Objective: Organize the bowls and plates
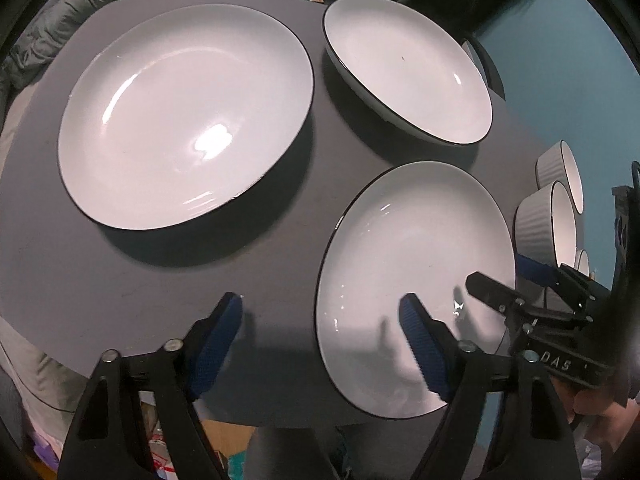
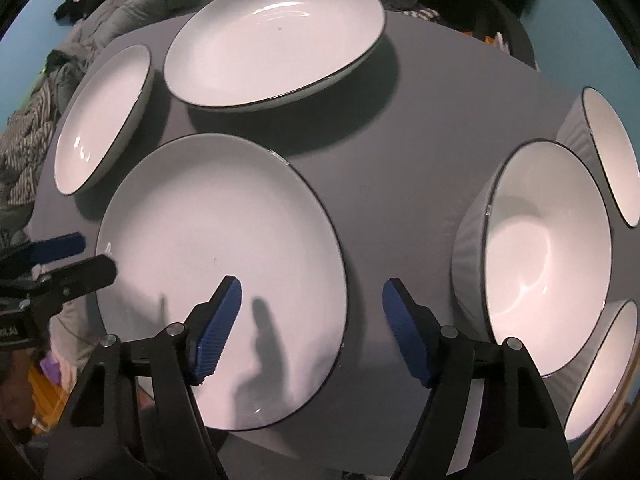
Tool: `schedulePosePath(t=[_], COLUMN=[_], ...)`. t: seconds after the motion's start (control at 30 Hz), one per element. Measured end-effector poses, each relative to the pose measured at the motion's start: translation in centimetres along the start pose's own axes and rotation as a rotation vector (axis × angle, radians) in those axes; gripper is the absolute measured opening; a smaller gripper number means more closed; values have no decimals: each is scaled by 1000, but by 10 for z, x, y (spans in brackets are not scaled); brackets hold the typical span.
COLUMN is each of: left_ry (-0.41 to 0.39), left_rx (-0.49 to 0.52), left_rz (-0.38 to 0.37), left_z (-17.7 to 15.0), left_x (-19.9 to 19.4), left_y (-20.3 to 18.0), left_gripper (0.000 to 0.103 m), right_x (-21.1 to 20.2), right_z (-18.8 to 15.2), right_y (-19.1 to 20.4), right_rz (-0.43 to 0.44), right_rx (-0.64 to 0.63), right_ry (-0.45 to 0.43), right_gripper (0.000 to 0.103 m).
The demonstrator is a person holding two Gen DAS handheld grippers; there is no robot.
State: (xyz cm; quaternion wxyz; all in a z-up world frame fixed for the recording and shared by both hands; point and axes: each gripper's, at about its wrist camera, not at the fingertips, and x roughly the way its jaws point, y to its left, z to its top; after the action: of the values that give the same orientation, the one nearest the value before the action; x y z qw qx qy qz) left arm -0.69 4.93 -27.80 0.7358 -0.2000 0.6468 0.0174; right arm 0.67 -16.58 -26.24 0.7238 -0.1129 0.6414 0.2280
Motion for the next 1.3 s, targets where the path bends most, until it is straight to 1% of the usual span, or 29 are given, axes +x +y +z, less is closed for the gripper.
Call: schedulePosePath(t=[0.07,0.1,0.17,0.23,0.37,0.43,0.5,0.57,0.6,0.63,0.7,0.83,1.17,1.3], left_ry=[17,23,36,48,63,82,96,96,95,96,105,119,153,161], left_rx=[-9,-12,-12,-6,1,-2,-6,-14,-17,-24,-34,-28,3,22], left_rz=[-8,-19,-22,-22,-24,-28,-33,-36,-36,-39,-49,-50,-41,-35], left_z=[0,-2,-3,-3,-2,0,0,1,3,4,5,6,10,13], left_x=[3,5,7,7,15,12,14,14,23,25,27,30,30,36], left_y=[2,4,5,6,9,10,11,14,1,-1,0,-2,-1,-9], left_gripper=[73,69,63,57,49,38,36,36,36,34,26,22,20,20], right_x=[6,8,11,13,17,17,17,18,18,19,20,24,31,35], right_z=[1,2,5,8,14,17,19,21,21,22,23,25,31,31], right_y=[6,6,6,4,0,1,0,-2,-1,-2,-2,-2,-6,-10], right_rz=[12,12,14,22,37,40,44,52,54,58,62,65,73,77], right_rx=[-15,-19,-25,-23,-11,-11,-6,3,8,14,19,20,24,31], right_ry=[21,31,50,64,90,94,100,99,100,102,106,118,156,161], right_gripper=[68,67,58,53,42,39,36,33,32,30,29,29,29,28])
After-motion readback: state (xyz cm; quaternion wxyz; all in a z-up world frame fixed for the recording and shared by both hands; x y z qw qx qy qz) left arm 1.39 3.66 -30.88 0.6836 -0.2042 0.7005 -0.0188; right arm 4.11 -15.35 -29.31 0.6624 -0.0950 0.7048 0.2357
